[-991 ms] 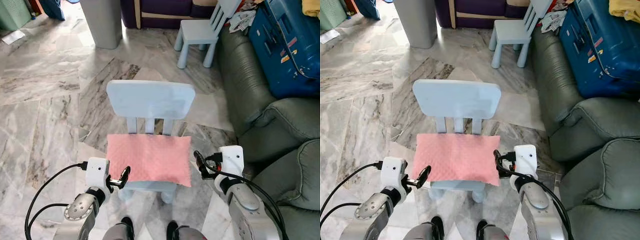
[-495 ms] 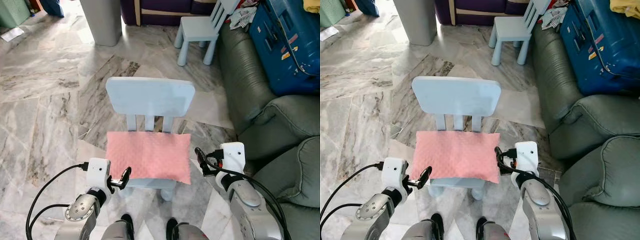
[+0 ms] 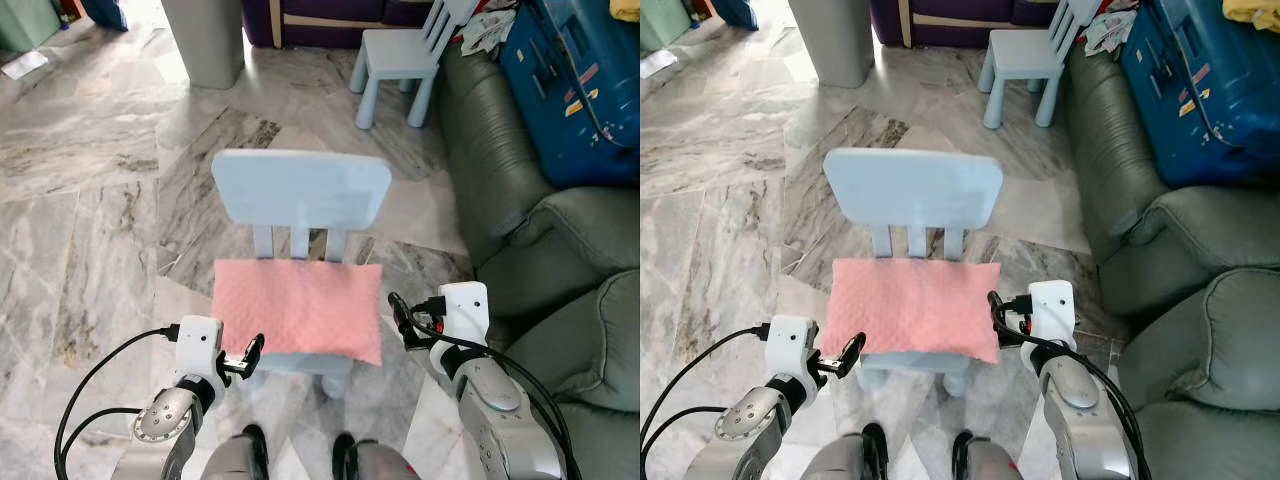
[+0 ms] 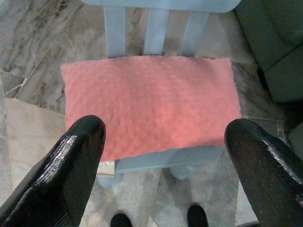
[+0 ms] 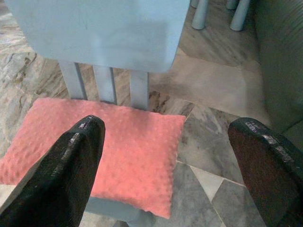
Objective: Move the pillow to the sofa
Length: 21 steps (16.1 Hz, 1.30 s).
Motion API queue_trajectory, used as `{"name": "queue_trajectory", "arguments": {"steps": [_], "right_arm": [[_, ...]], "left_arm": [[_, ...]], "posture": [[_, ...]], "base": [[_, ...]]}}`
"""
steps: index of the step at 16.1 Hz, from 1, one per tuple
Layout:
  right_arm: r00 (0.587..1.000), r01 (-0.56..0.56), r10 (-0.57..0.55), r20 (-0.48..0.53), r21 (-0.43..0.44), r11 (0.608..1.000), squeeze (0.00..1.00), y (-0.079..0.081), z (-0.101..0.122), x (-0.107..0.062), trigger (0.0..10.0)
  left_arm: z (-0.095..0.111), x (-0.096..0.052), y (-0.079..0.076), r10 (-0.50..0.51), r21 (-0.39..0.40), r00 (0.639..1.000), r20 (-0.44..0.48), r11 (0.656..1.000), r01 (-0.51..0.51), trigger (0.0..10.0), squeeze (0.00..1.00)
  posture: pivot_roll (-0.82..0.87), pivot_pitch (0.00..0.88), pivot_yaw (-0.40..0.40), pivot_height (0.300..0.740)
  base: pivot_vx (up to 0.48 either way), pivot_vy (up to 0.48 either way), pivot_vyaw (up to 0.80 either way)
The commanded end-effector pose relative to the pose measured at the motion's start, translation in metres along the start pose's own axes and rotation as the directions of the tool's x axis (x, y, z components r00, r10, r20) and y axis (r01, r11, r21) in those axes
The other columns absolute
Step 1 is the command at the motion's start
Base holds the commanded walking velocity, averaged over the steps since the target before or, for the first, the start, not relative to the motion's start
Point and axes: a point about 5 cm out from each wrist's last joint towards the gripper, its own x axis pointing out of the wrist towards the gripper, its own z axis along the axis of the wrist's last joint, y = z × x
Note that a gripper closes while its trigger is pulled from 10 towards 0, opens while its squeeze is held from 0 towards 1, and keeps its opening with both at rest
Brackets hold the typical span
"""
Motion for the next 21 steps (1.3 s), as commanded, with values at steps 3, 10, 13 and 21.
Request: {"name": "queue_trajectory", "arguments": {"steps": [3,10,13,21], "right_arm": [[1.000,-0.003,0.003,-0.025,0.007,1.000,0.00,0.000,-0.005,-0.002,10.0],[1.000,-0.003,0.004,-0.022,0.006,1.000,0.00,0.000,-0.004,0.001,10.0],[1.000,-0.004,0.005,-0.025,0.003,1.000,0.00,-0.002,-0.005,0.002,10.0],[1.000,-0.013,0.013,-0.010,-0.015,1.000,0.00,-0.006,-0.002,0.009,10.0]], "left_arm": [[-0.004,-0.003,0.000,0.003,0.005,1.000,-0.017,1.000,-0.003,10.0,0.00],[-0.003,-0.003,0.001,0.016,0.017,1.000,-0.013,1.000,-0.015,10.0,0.00],[-0.003,-0.003,0.006,0.063,0.045,0.998,-0.008,0.997,-0.063,10.0,0.00],[0.013,-0.003,0.029,0.234,0.078,0.969,0.082,0.968,-0.240,10.0,0.00]], "posture": [[-0.02,0.262,-0.034,0.631],[-0.02,0.262,-0.034,0.546],[-0.02,0.262,-0.036,0.521],[-0.01,0.255,-0.039,0.421]], "base": [[0.000,0.000,0.00],[0.000,0.000,0.00],[0.000,0.000,0.00],[0.000,0.000,0.00]]}}
